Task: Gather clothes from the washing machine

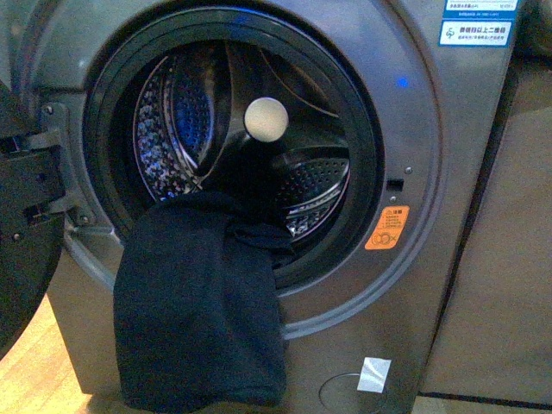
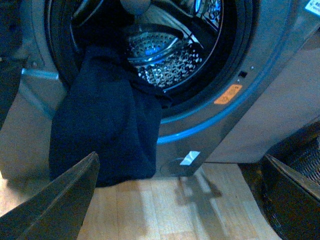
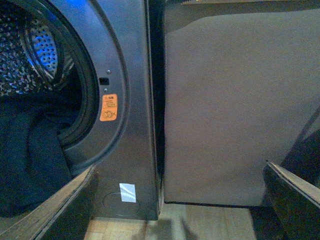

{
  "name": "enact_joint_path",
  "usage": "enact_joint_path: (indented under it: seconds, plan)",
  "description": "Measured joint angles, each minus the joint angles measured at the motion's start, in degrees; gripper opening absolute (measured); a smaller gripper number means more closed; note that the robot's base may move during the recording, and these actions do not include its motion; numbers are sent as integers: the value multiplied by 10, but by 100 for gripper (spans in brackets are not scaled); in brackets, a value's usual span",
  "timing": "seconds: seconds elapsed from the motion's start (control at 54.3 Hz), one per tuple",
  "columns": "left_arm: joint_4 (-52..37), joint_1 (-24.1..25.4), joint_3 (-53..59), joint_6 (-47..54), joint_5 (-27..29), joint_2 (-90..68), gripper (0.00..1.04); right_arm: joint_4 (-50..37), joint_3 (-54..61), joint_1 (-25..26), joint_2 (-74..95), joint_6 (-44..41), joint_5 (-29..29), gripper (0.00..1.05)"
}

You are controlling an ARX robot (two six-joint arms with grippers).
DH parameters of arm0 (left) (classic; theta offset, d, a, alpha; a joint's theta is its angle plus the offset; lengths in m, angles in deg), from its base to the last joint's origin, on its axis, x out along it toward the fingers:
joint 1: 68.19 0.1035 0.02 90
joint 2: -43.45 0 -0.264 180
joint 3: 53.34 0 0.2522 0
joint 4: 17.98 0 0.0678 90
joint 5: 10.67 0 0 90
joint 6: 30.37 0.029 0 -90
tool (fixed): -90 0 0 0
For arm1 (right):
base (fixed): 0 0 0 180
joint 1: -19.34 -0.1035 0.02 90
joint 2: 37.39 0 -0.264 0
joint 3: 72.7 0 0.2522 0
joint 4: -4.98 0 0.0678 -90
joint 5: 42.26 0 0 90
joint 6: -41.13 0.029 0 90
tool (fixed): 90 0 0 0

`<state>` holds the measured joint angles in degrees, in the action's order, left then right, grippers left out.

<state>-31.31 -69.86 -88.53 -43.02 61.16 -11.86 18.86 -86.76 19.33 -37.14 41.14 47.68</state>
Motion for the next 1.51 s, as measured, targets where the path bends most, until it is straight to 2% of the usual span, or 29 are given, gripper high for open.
enact_joint_path:
  seconds: [0.294,0.479,0.718,1.178,1.509]
  plan:
    - [-60,-48,-173,41,35,-309,98,0,0,0,0,0,0,97]
    - [-56,-53,-269,69,57,-425,98,0,0,0,0,0,0,97]
    - [-7,-44,-433,107,93,-591,98,0,0,0,0,0,0,97]
    - [48,-68,-577,146,126,-713,98,0,0,0,0,0,0,97]
    - [85,-67,-626,158,145,-766,98,0,0,0,0,0,0,97]
